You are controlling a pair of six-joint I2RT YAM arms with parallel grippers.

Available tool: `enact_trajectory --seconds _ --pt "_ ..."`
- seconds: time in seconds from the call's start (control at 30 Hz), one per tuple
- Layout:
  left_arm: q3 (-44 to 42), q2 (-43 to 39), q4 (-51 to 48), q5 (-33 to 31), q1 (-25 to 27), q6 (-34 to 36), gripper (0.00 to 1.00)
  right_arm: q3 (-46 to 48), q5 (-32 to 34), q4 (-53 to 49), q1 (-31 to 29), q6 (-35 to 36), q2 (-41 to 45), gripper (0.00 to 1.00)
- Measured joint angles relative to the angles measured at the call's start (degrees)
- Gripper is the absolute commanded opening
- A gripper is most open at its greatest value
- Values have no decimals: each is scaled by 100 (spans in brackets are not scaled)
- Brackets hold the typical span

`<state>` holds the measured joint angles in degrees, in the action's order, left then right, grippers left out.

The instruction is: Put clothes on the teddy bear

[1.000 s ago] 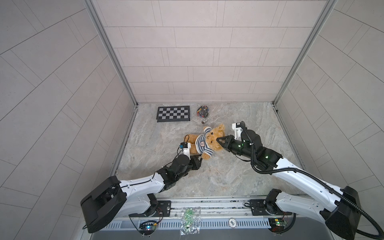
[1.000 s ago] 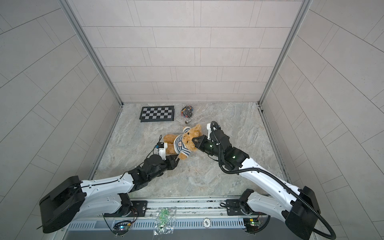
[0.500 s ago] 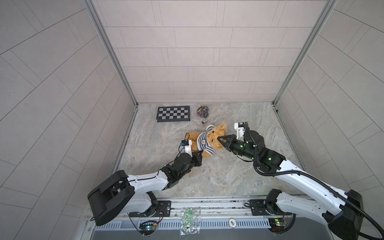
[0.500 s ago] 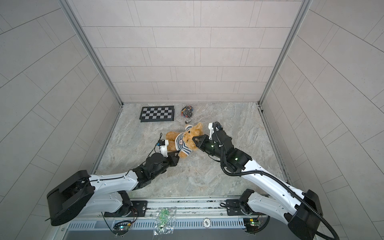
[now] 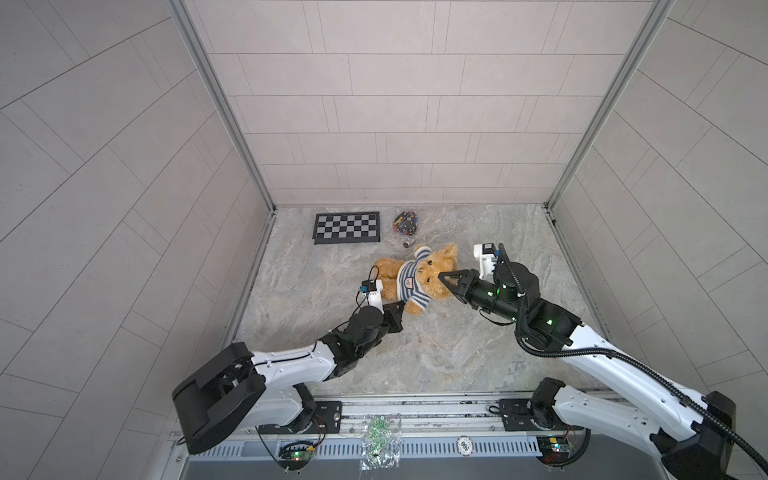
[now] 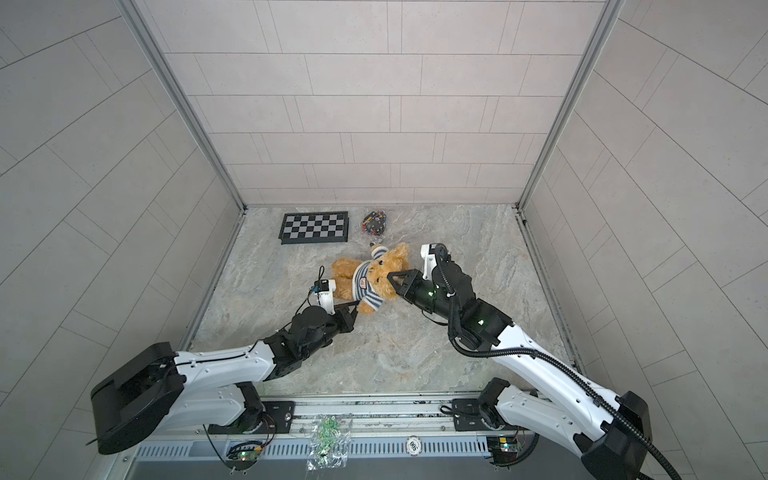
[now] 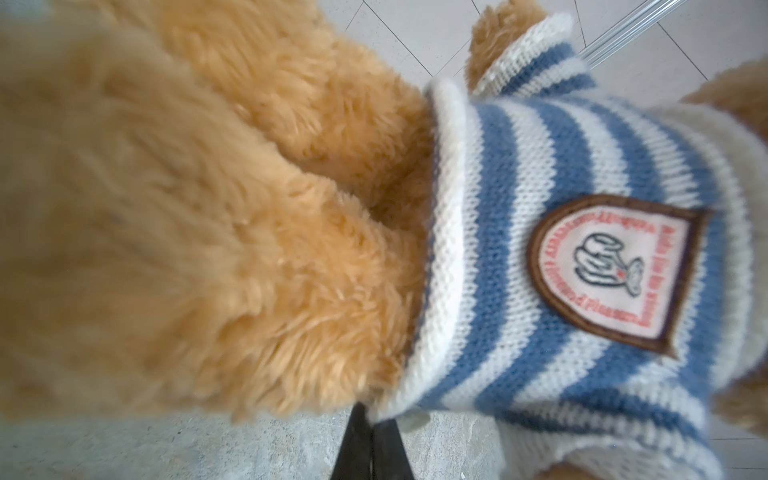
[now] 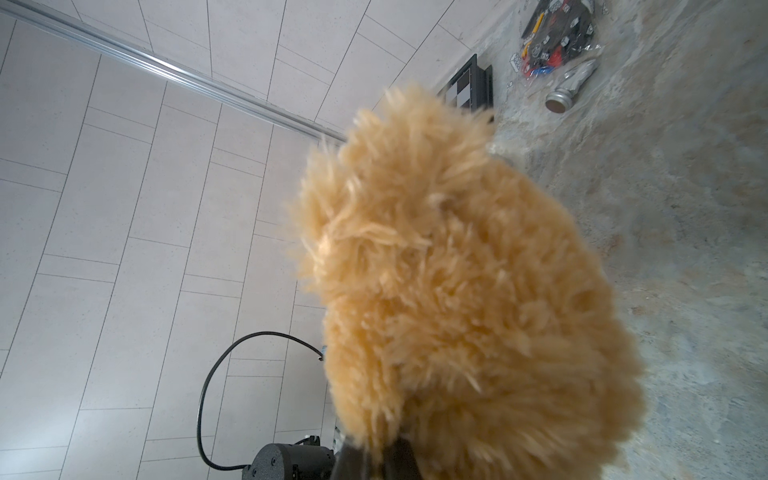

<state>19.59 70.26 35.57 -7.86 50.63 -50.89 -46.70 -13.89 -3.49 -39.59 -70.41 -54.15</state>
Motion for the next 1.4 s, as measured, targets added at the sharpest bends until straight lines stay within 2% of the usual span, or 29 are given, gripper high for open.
enact_trajectory --seconds 0.13,0.2,0.3,0.37,0.6,0.73,0.87,1.03,1.17,1.4 --pt "0 -149 -181 -15 0 63 0 0 -160 24 81 44 -17 0" --pt "0 -236 -289 -13 2 107 9 7 -267 35 146 74 -28 0" --pt "0 -404 -470 28 0 236 30 46 -442 61 321 144 -31 0" --pt "0 -546 -678 79 0 271 41 70 -610 52 514 278 -39 0" --pt "2 -1502 -1679 291 -2 415 54 63 -1429 -70 1117 1056 -525 0" --pt "214 -2188 -2741 306 -4 660 70 -260 -1932 -723 1165 1856 -1060 0" --pt "597 -2686 -3705 284 -153 879 73 -734 -2439 -1364 1165 2717 -1340 0" --pt "1029 -2846 -4566 522 -901 1180 74 -975 -3152 -1685 1165 3456 -1467 0" --pt "1388 -2732 -5104 669 -1318 1440 78 -1145 -3501 -2240 1163 4155 -1733 0" --pt "1751 -2028 -5364 1003 -1714 1631 80 -1207 -3600 -2809 1180 5040 -2457 1"
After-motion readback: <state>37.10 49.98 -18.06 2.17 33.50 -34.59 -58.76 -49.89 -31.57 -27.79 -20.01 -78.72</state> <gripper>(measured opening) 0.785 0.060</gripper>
